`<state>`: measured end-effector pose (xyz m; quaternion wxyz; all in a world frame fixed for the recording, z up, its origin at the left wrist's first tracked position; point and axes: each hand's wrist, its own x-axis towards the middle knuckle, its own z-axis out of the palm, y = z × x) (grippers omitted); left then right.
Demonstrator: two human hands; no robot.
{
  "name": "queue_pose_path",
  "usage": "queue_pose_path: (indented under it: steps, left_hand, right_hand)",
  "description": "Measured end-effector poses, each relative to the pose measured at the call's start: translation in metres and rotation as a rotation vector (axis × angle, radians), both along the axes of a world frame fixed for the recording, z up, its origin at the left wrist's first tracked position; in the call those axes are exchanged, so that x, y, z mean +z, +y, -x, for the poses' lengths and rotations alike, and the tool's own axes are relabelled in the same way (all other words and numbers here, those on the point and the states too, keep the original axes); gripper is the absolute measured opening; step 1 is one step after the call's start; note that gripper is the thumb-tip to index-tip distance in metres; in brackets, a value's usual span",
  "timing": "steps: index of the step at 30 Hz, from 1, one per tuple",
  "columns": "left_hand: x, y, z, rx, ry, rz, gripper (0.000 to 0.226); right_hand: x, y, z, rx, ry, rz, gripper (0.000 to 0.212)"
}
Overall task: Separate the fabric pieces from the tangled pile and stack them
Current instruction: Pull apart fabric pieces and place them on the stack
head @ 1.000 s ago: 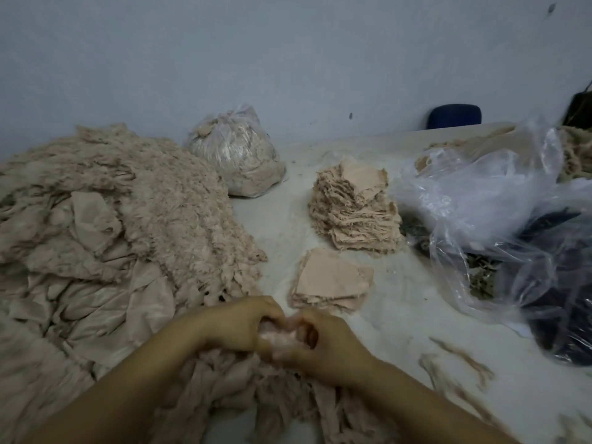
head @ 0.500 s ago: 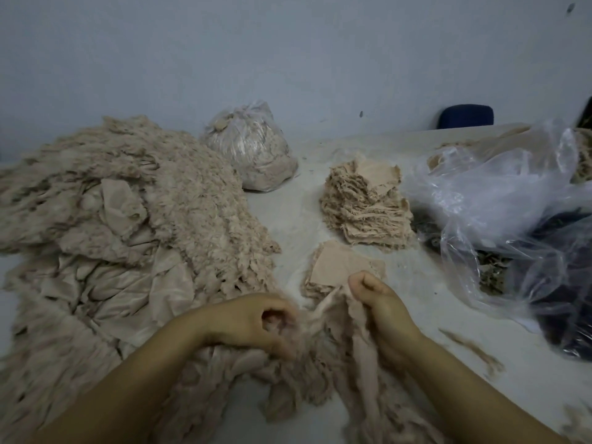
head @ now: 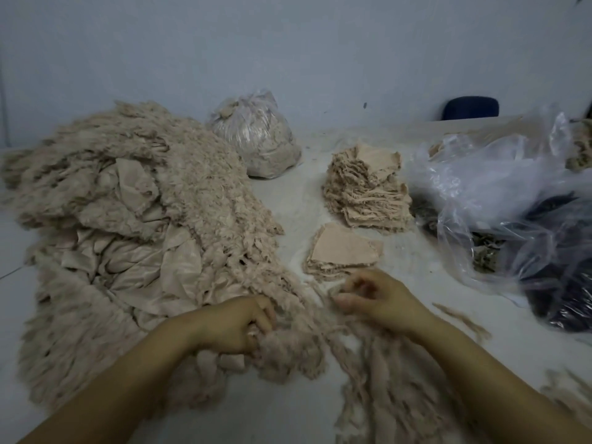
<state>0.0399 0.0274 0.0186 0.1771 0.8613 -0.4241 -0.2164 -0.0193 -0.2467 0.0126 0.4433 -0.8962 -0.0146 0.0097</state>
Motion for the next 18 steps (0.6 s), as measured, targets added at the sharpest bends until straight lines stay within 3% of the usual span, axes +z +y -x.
queue_pose_path:
  steps: [3,8,10,11,13,15,18]
  left_hand:
    - [-0.009,-0.002,0.005,0.024,-0.013,0.062,0.038]
    - [-0.033,0.014,0.012,0.126,-0.075,0.254,0.041]
    - [-0.039,0.007,0.017,0.161,-0.093,0.376,0.047]
    - [-0.040,0.000,0.020,0.189,-0.089,0.437,0.047]
    - [-0.039,-0.016,0.023,0.252,-0.067,0.528,0.046]
    - [-0.038,-0.029,0.023,0.324,-0.031,0.571,0.046]
    - [-0.039,-0.027,0.022,0.399,0.012,0.594,0.050]
  right_hand:
    - [-0.002,0.016,0.000,0.153,-0.085,0.339,0.025]
    - [0.032,-0.025,0.023,0.262,0.495,0.770,0.016]
    - [0.050,-0.022,0.022,0.283,0.499,0.894,0.032]
    - [0.051,-0.014,0.018,0.265,0.374,0.840,0.039]
    - [0.036,0.018,0.015,0.239,0.136,0.455,0.034]
    - [0.014,0.053,0.018,0.326,0.108,0.091,0.025]
    - [-0.016,0.061,0.013,0.288,-0.002,-0.002,0.020]
